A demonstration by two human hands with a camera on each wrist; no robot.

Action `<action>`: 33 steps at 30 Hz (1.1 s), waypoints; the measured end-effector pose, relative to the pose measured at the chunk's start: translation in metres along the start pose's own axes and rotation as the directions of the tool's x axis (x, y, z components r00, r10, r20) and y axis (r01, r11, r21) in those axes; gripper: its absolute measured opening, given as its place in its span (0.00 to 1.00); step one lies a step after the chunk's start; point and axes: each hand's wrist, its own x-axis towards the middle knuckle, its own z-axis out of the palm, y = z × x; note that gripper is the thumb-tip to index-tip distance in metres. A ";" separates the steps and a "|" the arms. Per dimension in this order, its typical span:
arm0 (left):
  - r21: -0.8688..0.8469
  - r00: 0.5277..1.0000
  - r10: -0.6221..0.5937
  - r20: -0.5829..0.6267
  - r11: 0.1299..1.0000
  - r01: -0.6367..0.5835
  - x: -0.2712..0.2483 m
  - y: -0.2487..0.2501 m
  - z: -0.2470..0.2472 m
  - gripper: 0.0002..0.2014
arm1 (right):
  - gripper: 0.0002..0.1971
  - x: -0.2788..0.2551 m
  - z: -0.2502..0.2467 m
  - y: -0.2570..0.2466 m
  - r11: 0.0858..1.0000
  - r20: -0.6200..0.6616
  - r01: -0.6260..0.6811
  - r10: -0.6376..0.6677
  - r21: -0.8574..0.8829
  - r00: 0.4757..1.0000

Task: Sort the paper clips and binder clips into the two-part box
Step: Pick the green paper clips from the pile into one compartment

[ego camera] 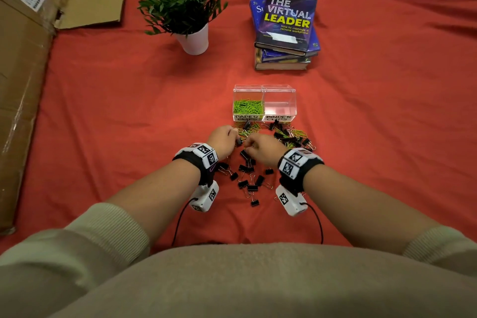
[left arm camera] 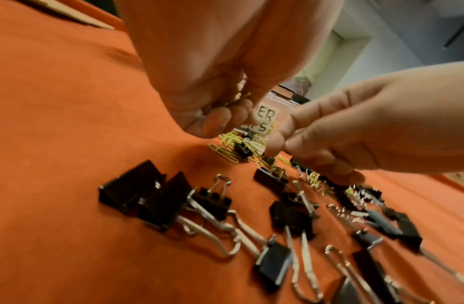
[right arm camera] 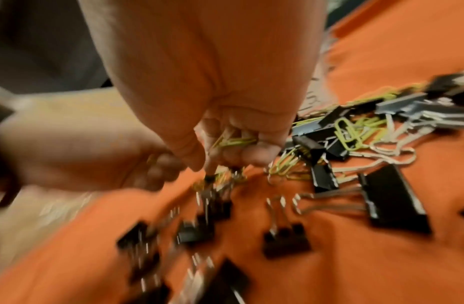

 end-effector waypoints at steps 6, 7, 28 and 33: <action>0.221 0.999 0.038 -0.002 0.975 -0.037 0.003 -0.004 0.001 0.10 | 0.06 -0.014 0.020 0.015 0.964 0.054 0.030 -0.017 -0.263 0.998; 0.277 0.998 0.070 0.004 0.958 -0.069 0.002 -0.005 0.002 0.10 | 0.06 -0.019 0.022 0.019 0.969 0.063 0.023 -0.007 -0.246 0.998; 0.494 0.991 0.132 0.013 0.861 -0.121 -0.012 -0.005 0.019 0.10 | 0.09 0.001 -0.002 0.007 0.985 -0.121 -0.132 0.118 -0.109 0.986; 0.541 0.994 0.103 -0.035 0.838 -0.068 -0.006 0.001 0.034 0.09 | 0.09 0.012 0.008 0.002 0.968 -0.089 -0.167 0.152 -0.188 0.984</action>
